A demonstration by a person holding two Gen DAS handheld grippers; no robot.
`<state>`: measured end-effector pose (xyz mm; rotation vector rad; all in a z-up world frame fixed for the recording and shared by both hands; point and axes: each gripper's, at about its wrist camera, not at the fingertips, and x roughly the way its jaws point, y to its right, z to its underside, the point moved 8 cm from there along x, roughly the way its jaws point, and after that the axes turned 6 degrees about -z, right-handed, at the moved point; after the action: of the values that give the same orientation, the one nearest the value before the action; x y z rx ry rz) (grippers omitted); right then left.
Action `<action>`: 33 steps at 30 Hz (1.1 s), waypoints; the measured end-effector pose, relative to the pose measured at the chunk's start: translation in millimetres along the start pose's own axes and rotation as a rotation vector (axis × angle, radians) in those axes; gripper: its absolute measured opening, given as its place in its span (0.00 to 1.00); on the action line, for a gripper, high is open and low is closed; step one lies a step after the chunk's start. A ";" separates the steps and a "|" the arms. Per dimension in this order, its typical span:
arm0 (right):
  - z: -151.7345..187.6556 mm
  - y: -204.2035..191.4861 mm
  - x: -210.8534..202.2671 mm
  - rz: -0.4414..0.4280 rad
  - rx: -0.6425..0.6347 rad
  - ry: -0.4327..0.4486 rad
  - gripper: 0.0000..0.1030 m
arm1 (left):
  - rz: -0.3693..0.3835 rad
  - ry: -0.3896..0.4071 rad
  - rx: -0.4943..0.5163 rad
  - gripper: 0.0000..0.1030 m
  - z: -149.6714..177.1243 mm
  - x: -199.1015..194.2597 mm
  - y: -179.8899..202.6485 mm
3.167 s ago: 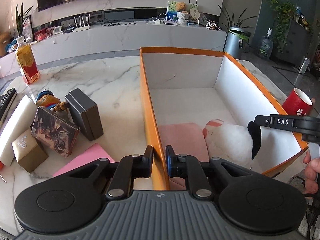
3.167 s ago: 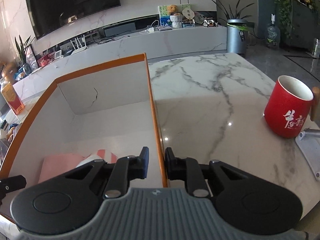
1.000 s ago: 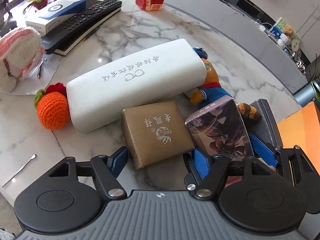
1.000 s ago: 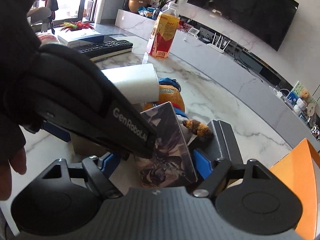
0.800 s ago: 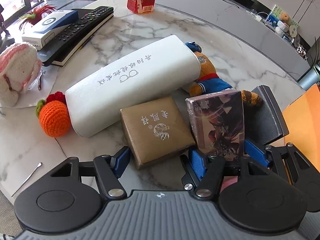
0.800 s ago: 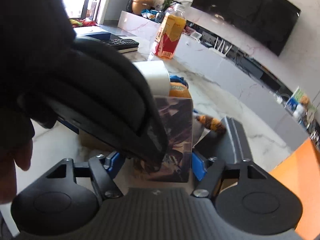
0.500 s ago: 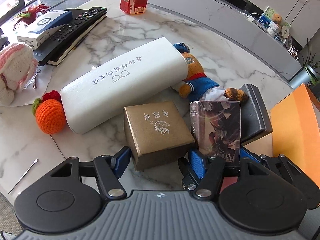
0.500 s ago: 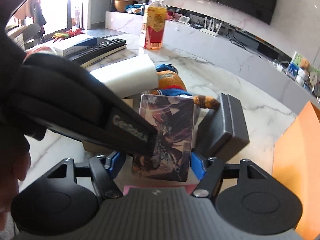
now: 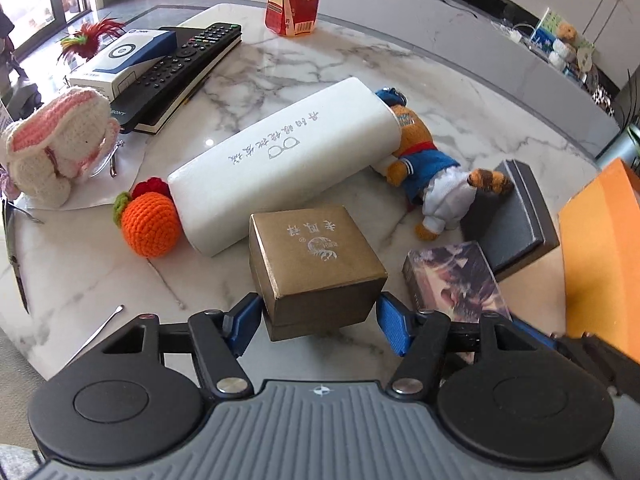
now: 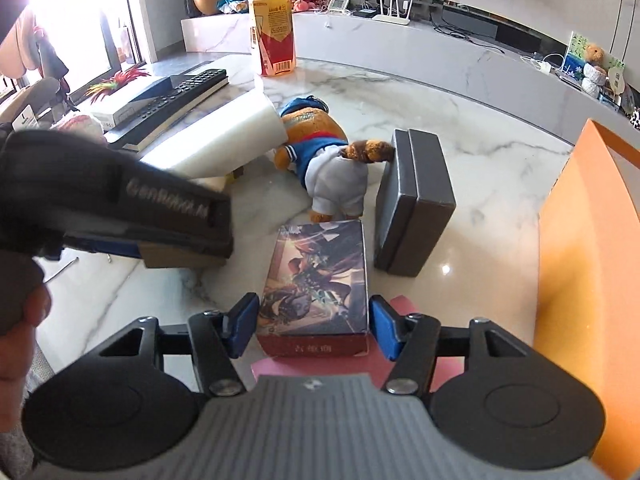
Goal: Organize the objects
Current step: 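Grasp the anime card box with the right tool while the left tool reaches the gold box, then close the left tool on the gold gift box while the right tool holds the card box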
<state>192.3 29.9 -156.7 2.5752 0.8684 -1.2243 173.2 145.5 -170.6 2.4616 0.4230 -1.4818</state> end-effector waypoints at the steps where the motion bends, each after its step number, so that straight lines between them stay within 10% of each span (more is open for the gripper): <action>1: 6.5 -2.5 0.1 0.005 0.012 0.015 0.60 | -0.014 0.000 0.010 0.72 2.2 -0.4 -1.4; 13: 5.3 -12.6 26.4 -0.015 -0.051 0.029 0.79 | -0.177 0.011 0.019 0.82 3.3 14.5 -10.8; 19: 9.7 -6.8 36.3 0.041 -0.003 0.019 0.58 | -0.180 -0.025 -0.016 0.89 2.2 27.6 -9.8; 33: 9.1 -14.5 22.9 0.010 0.010 0.060 0.58 | -0.114 0.075 -0.160 0.75 -3.7 13.0 -18.7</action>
<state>189.4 48.2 -178.4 2.6332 0.8617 -1.1573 175.2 165.8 -181.4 2.4072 0.6799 -1.3422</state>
